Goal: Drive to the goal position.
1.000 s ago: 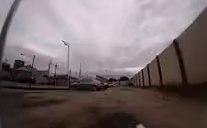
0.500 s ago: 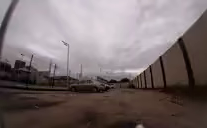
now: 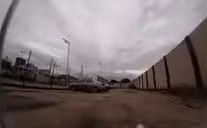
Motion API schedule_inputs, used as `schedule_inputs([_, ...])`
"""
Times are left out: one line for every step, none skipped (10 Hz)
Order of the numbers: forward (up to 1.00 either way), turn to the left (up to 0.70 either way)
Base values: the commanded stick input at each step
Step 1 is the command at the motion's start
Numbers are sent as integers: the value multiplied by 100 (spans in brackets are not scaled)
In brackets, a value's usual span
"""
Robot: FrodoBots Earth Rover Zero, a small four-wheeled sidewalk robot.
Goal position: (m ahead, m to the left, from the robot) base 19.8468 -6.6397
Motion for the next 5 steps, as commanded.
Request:
schedule_inputs([100, 0])
schedule_inputs([100, 0])
schedule_inputs([100, 0])
schedule_inputs([100, 0])
schedule_inputs([100, 0])
